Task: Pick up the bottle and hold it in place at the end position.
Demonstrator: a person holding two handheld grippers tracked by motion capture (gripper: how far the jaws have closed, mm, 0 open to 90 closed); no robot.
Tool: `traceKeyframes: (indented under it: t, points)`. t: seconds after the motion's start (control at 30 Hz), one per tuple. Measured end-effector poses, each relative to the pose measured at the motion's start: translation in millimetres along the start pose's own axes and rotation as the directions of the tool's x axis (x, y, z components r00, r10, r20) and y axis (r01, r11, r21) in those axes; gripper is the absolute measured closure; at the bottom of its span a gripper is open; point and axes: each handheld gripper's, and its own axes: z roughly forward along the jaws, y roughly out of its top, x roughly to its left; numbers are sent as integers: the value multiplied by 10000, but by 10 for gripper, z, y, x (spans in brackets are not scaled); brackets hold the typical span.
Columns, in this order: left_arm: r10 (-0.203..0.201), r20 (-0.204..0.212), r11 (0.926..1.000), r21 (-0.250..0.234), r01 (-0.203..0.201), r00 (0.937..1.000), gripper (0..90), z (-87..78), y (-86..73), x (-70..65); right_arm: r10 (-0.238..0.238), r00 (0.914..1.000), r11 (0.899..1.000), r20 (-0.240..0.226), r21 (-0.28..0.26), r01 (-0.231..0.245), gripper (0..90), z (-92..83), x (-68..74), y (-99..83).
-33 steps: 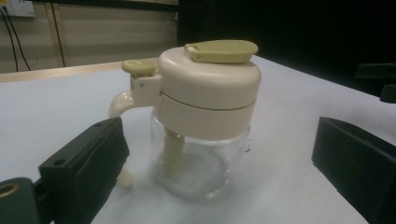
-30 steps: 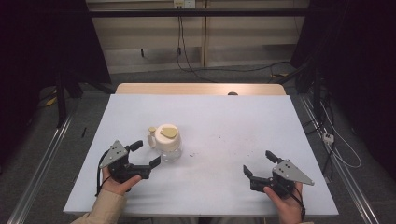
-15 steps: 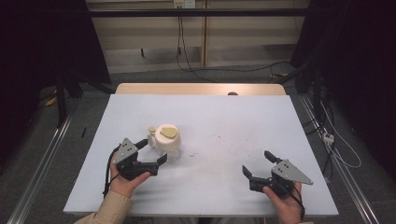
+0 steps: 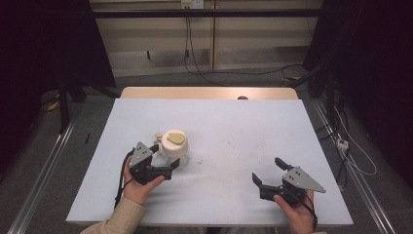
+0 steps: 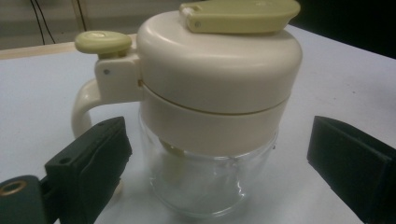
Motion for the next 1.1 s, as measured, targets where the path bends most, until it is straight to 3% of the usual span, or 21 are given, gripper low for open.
traceKeyframes:
  t: [0.37,1.1]
  points:
    - [-27,-585,9999,115,34,9983,41,133,27,-44,67,10000,10000,-10,10,-67,57,-8,-9,-2]
    - [-267,-886,9996,-102,259,9957,38,368,55,-74,33,9999,10000,-161,72,-32,63,1,0,-6]
